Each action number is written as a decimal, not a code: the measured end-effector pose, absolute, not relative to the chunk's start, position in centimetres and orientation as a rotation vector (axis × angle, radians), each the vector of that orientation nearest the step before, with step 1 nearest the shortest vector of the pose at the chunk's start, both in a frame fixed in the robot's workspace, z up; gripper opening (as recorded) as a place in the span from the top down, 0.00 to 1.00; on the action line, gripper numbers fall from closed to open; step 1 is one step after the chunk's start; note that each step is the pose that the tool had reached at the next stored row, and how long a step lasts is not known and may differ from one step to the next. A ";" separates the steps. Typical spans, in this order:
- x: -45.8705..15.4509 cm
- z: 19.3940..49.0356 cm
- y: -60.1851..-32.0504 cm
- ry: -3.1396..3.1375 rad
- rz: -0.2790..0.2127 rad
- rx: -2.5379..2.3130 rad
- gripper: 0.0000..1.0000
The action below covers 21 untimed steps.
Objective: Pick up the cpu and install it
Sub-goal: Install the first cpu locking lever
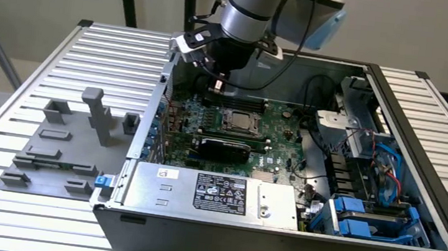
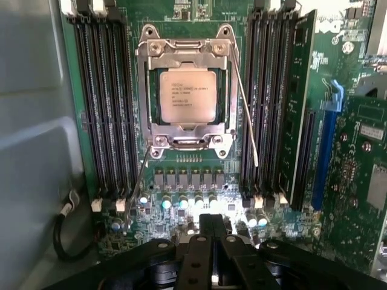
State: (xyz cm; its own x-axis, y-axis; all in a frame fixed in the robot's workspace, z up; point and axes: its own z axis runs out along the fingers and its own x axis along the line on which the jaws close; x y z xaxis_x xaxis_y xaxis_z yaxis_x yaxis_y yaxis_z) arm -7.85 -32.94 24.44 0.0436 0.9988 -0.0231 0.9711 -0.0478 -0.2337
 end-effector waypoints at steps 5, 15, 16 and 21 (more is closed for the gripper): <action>-8.1 24.4 -32.9 -2.002 0.248 -2.184 0.89; -8.3 24.4 -32.9 -1.846 0.207 -2.287 0.89; -8.3 24.4 -32.9 -1.827 0.204 -2.301 0.89; -8.3 24.4 -32.9 -1.735 0.191 -2.364 0.89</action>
